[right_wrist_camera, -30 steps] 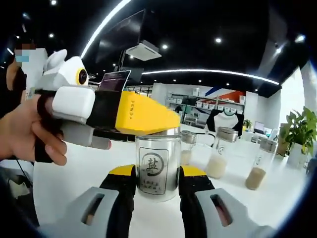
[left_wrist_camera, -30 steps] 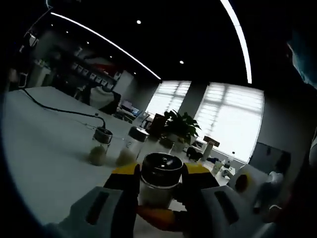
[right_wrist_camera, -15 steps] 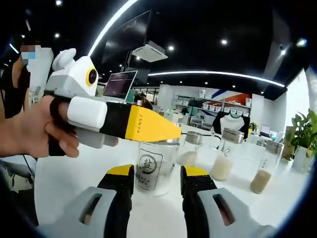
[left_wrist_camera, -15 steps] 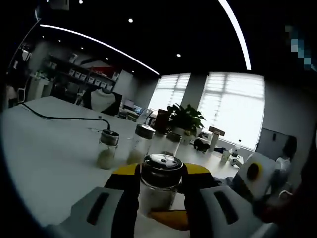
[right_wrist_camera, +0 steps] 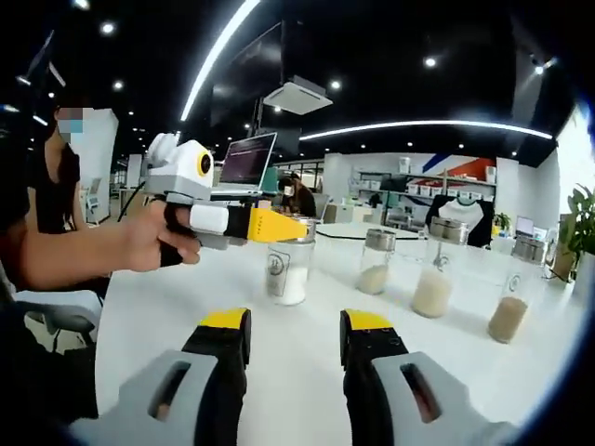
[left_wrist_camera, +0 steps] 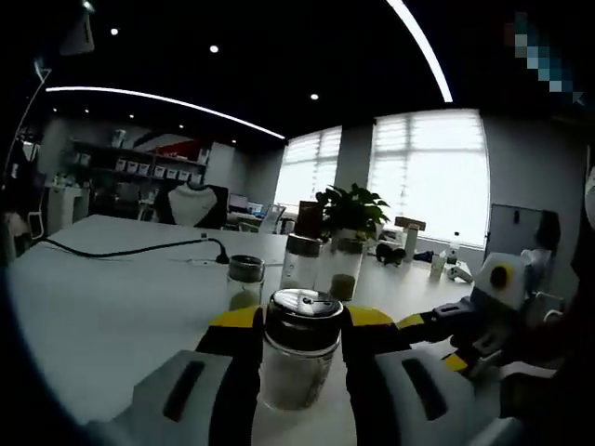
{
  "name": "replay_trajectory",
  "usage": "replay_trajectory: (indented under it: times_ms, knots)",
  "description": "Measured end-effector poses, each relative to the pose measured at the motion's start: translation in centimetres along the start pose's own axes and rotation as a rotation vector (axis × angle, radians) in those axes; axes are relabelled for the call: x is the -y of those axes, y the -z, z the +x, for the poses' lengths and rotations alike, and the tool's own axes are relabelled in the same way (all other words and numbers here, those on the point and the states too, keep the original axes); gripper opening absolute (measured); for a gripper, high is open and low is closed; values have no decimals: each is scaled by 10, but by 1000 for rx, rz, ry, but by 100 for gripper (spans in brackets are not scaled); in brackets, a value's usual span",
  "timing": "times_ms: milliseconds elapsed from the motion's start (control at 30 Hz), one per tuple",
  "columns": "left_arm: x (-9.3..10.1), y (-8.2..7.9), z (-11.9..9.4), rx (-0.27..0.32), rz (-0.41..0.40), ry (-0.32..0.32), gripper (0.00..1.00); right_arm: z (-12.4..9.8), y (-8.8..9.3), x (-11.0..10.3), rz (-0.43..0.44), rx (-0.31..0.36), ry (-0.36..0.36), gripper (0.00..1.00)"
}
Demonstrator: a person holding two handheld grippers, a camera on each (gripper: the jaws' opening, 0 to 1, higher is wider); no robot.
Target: Rotate the seasoning bottle until the label or dispensing opening points toward the visible target arrow and the bottle remains upright within the marked orientation range
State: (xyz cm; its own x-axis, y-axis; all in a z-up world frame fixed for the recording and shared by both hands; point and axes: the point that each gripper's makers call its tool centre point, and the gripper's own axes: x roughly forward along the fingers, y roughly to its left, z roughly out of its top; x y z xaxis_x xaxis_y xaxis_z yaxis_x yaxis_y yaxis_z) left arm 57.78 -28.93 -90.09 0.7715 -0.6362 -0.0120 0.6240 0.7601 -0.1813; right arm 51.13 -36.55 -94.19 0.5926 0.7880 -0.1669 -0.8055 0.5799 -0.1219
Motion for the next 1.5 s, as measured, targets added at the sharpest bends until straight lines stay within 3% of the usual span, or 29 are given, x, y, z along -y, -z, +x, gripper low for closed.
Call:
replay_trajectory:
  times_ms: [333, 833, 967, 1300, 1500]
  knots:
    - [2, 14, 1, -26, 62, 53, 35, -5, 3, 14, 1, -17, 37, 37]
    - [12, 13, -23, 4, 21, 104, 35, -3, 11, 16, 23, -40, 49, 36]
    - [12, 12, -23, 15, 15, 124, 35, 1, 11, 14, -12, -42, 42, 37]
    - [16, 13, -13, 29, 17, 165, 35, 14, 20, 13, 23, -63, 14, 37]
    - [22, 12, -12, 34, 16, 189, 35, 17, 8, 13, 54, -7, -1, 37]
